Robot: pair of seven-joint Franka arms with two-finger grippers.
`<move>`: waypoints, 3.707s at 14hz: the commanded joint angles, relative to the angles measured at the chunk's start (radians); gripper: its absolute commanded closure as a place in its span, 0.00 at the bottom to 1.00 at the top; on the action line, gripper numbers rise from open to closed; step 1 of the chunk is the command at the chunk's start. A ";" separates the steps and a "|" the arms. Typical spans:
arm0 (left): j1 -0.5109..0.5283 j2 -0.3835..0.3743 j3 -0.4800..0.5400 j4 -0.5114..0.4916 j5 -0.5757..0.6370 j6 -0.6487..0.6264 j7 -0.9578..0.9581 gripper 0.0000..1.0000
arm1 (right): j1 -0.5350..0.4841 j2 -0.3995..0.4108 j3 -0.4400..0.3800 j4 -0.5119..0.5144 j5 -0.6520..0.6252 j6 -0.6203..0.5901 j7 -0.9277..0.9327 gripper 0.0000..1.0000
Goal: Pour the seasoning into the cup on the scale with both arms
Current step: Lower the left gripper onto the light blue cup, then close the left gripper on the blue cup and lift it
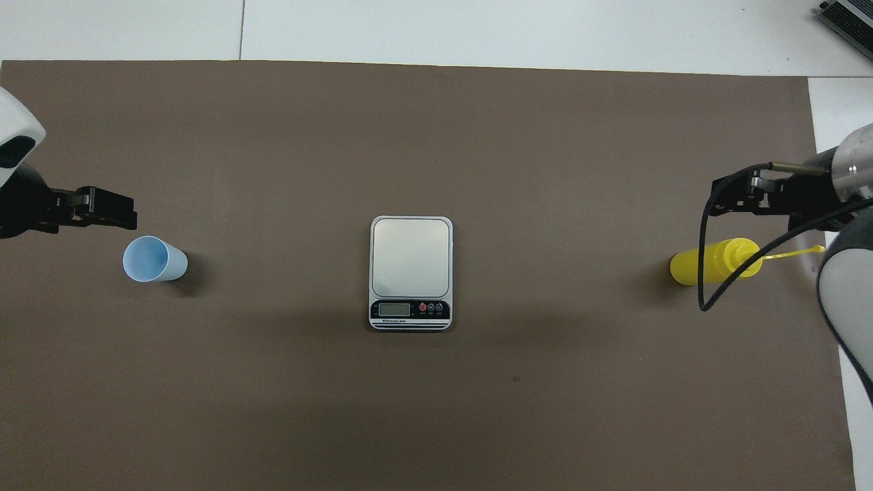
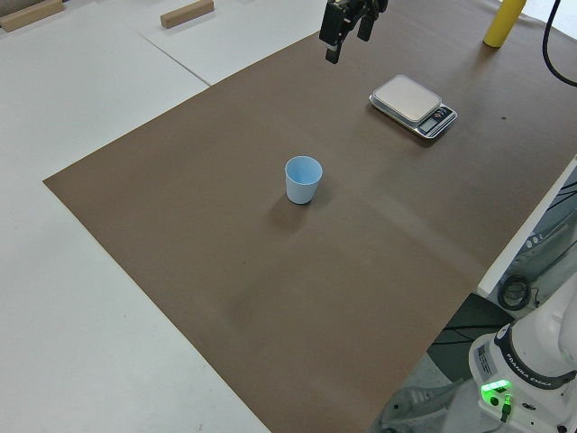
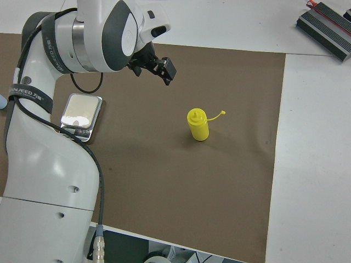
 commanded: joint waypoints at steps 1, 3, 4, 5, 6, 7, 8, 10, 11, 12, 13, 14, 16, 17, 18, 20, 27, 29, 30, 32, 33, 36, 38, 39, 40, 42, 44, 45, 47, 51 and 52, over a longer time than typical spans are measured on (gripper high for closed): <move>-0.006 -0.004 0.006 0.010 0.002 -0.032 -0.004 0.00 | -0.009 -0.014 0.000 0.000 -0.007 -0.007 -0.029 0.00; -0.004 -0.015 0.006 -0.010 0.002 -0.031 -0.004 0.00 | -0.010 -0.014 -0.003 0.007 -0.005 -0.009 -0.059 0.00; -0.004 -0.026 0.006 -0.034 0.002 -0.019 -0.004 0.00 | -0.010 -0.014 -0.003 0.008 0.000 -0.007 -0.059 0.00; -0.004 -0.035 0.006 -0.056 0.002 -0.008 0.001 0.00 | -0.009 -0.014 -0.002 0.008 0.000 -0.007 -0.059 0.00; -0.004 -0.039 0.008 -0.071 0.002 0.007 0.001 0.00 | -0.007 -0.014 0.001 0.008 0.001 -0.003 -0.059 0.00; -0.004 -0.053 0.006 -0.097 0.002 0.035 0.002 0.00 | -0.006 -0.014 0.003 0.008 0.001 0.003 -0.059 0.00; -0.004 -0.056 0.006 -0.120 0.002 0.068 0.002 0.00 | -0.006 -0.014 0.004 0.008 0.001 0.005 -0.059 0.00; 0.012 -0.053 0.008 -0.142 0.001 0.107 0.008 0.00 | -0.006 -0.014 0.004 0.008 0.003 0.002 -0.059 0.00; 0.037 -0.047 0.006 -0.143 -0.001 0.118 0.028 0.00 | -0.006 -0.014 0.004 0.008 0.003 -0.003 -0.060 0.00; 0.060 -0.044 0.008 -0.151 -0.005 0.129 0.072 0.00 | -0.006 -0.015 0.006 0.008 0.003 -0.007 -0.060 0.00; 0.098 -0.038 0.008 -0.159 -0.010 0.147 0.133 0.00 | 0.003 -0.017 0.006 0.008 0.003 -0.009 -0.059 0.00; 0.130 -0.026 0.006 -0.165 -0.011 0.159 0.181 0.00 | 0.007 -0.023 0.007 0.008 0.003 -0.009 -0.056 0.00; 0.178 0.003 0.008 -0.165 -0.022 0.182 0.244 0.00 | 0.007 -0.035 0.008 0.008 0.003 -0.027 -0.056 0.00; 0.193 0.023 0.008 -0.165 -0.027 0.198 0.272 0.00 | 0.007 -0.038 0.007 0.008 0.004 -0.032 -0.057 0.00; 0.209 0.046 0.008 -0.171 -0.027 0.220 0.298 0.00 | 0.007 -0.046 0.006 0.008 0.004 -0.049 -0.057 0.00; 0.232 0.059 0.006 -0.227 -0.037 0.302 0.317 0.00 | 0.028 -0.066 -0.005 -0.004 0.004 -0.072 -0.057 0.00; 0.221 0.065 0.008 -0.416 -0.039 0.532 0.341 0.00 | 0.103 -0.072 -0.088 -0.022 0.004 -0.089 -0.059 0.00; 0.218 0.063 0.008 -0.442 -0.039 0.559 0.341 0.00 | 0.102 -0.078 -0.089 -0.030 0.004 -0.087 -0.059 0.00; 0.218 0.063 0.008 -0.461 -0.039 0.584 0.341 0.00 | 0.100 -0.078 -0.089 -0.032 0.004 -0.087 -0.059 0.00; 0.221 0.072 0.008 -0.485 -0.039 0.618 0.344 0.00 | 0.096 -0.078 -0.091 -0.032 0.036 -0.078 -0.059 0.00; 0.224 0.086 0.008 -0.501 -0.039 0.642 0.346 0.00 | 0.088 -0.078 -0.091 -0.032 0.053 -0.078 -0.060 0.00; 0.230 0.088 0.008 -0.519 -0.039 0.661 0.353 0.02 | 0.085 -0.077 -0.092 -0.029 0.053 -0.076 -0.063 0.00; 0.232 0.097 0.008 -0.531 -0.039 0.673 0.360 0.08 | 0.074 -0.078 -0.094 -0.032 0.053 -0.076 -0.070 0.00; 0.232 0.100 0.008 -0.536 -0.039 0.679 0.361 0.10 | 0.074 -0.078 -0.094 -0.033 0.053 -0.078 -0.070 0.00; 0.232 0.100 0.008 -0.534 -0.039 0.676 0.360 0.13 | 0.074 -0.078 -0.094 -0.033 0.053 -0.078 -0.070 0.00; 0.227 0.102 0.008 -0.534 -0.039 0.676 0.360 0.25 | 0.073 -0.078 -0.094 -0.032 0.053 -0.089 -0.068 0.00; 0.221 0.105 0.008 -0.533 -0.038 0.676 0.360 0.41 | 0.074 -0.078 -0.094 -0.030 0.053 -0.089 -0.068 0.00; 0.220 0.105 0.008 -0.534 -0.038 0.676 0.360 0.47 | 0.074 -0.078 -0.092 -0.030 0.053 -0.089 -0.068 0.00; 0.216 0.105 0.008 -0.534 -0.039 0.679 0.358 0.56 | 0.074 -0.078 -0.094 -0.030 0.053 -0.089 -0.068 0.00; 0.207 0.106 0.006 -0.534 -0.039 0.681 0.358 0.73 | 0.074 -0.078 -0.094 -0.030 0.053 -0.089 -0.068 0.00; 0.204 0.106 0.006 -0.534 -0.038 0.681 0.357 0.77 | 0.074 -0.078 -0.094 -0.030 0.053 -0.089 -0.068 0.00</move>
